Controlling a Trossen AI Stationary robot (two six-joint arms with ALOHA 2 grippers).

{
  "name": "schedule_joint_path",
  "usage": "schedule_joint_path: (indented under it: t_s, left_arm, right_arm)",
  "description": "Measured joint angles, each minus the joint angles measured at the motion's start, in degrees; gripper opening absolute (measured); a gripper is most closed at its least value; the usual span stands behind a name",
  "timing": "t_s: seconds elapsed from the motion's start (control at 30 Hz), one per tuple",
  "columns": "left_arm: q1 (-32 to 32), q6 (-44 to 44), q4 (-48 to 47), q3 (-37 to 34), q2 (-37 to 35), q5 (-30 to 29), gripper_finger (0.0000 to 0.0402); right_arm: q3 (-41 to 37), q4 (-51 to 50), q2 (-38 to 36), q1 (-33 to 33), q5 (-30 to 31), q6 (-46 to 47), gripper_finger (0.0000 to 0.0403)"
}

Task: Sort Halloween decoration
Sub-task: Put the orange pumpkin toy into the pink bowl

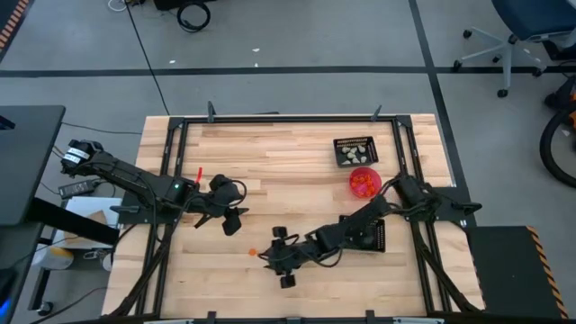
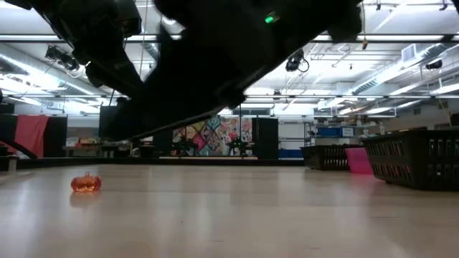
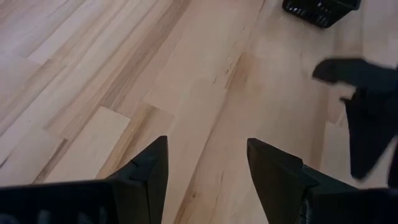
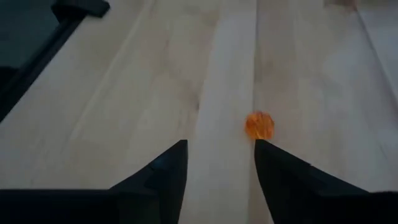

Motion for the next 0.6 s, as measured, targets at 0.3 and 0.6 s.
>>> schedule_joint_path:
  t_s: [0.3,0.6]
  left_arm:
    - [0.01,0.23,-0.28,0.0,0.0,0.01,0.0192]
    - [0.02,0.42,0.21,0.0,-0.02,0.0,0.0192]
  right_arm:
    - [4.13,1.61,3.58,-2.97,-2.8,-0.63,0.0235]
    - [3.91,9.9,6.67,-4.44,-5.12,-4.81,0.0235]
